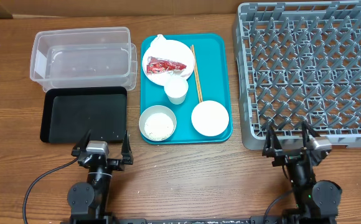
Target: Sort waste into correct bins and load items into the dishwasher
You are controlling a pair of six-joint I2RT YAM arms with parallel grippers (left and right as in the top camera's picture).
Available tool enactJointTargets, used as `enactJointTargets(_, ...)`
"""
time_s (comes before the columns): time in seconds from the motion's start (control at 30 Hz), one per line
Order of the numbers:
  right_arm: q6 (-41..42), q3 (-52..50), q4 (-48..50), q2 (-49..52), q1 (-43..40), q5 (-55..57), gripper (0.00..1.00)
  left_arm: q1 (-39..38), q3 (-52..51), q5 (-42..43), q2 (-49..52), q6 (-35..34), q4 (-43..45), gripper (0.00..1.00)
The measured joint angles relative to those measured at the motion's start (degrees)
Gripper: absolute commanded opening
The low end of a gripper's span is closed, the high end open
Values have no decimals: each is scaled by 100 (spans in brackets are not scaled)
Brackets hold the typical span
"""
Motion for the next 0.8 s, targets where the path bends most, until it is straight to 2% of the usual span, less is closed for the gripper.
enactJointTargets(0.27, -262, 1027, -442, 428, 0, -66, 100, 0, 822, 94, 509, -24, 13, 100)
enactJointTargets(0.5, -428, 1902, -699, 1379, 0, -146, 100, 0, 1853, 310, 2258, -35, -105, 100)
enactJointTargets(0.67, -450, 2551, -1104, 2109, 0, -227, 100, 0, 3353, 557, 3799, -35, -898, 100)
enactJointTargets(0.8, -448, 3276, -1493, 2830, 0, -426, 100, 0, 5027, 793, 5296, -13, -2017, 100)
